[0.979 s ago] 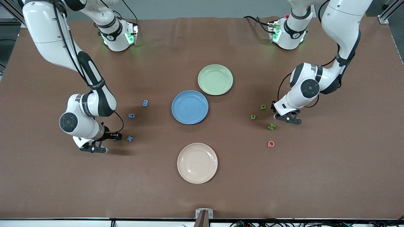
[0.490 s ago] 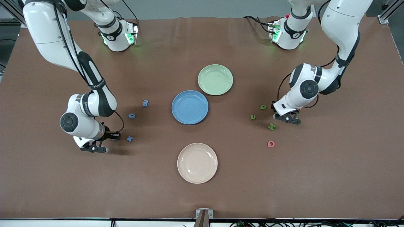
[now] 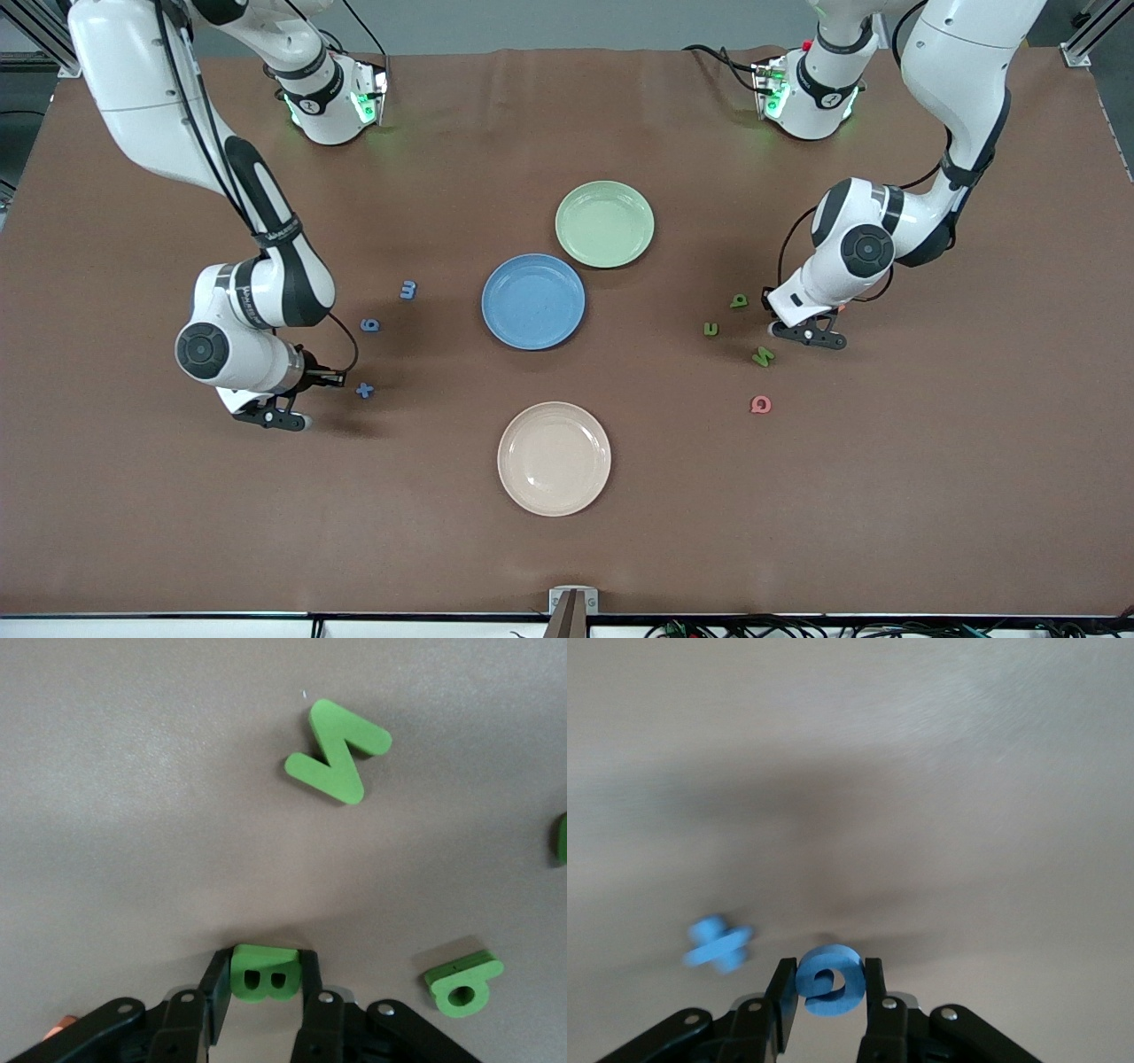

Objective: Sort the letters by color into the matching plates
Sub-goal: 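Place the blue G on the blue plate while the left gripper places B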

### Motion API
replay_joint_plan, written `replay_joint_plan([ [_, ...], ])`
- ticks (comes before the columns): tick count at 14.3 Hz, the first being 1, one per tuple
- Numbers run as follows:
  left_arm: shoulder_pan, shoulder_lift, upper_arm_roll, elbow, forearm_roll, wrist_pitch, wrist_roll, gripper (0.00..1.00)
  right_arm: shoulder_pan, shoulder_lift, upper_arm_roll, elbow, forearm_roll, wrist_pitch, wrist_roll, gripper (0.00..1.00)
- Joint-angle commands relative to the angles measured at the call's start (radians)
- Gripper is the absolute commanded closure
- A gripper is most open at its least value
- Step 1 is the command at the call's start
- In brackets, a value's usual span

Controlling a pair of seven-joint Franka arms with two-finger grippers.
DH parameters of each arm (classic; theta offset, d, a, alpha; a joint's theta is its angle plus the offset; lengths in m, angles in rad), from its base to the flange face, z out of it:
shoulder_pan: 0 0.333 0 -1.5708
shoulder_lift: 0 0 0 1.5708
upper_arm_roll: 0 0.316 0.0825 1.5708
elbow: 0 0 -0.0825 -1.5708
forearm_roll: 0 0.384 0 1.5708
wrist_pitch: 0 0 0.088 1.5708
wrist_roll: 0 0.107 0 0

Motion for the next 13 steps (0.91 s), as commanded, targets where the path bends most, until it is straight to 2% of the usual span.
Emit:
replay_joint_plan([
  [1,0.001,-0.047,-0.005,0.007,0.027,-0.065,-0.027,0.74,0.113,-0.081,0.005,-0.01,0.042,-0.075,0.213,0.98],
  [4,0.003,-0.133,-0.055,0.026,0.022,-0.227,-0.06,0.74,0.263,-0.115,0.014,-0.013,0.125,-0.072,0.446,0.98],
  [7,0.003,-0.185,-0.153,0.062,0.005,-0.323,-0.172,0.74,0.389,-0.118,0.014,-0.016,0.126,-0.026,0.635,0.98],
  [10,-0.002,-0.164,-0.29,0.139,-0.049,-0.359,-0.368,0.74,0.507,-0.106,0.013,-0.031,0.125,0.081,0.802,0.98],
  [13,-0.04,-0.101,-0.362,0.194,-0.07,-0.359,-0.529,0.74,0.585,-0.072,0.011,-0.036,0.122,0.138,0.897,0.98],
])
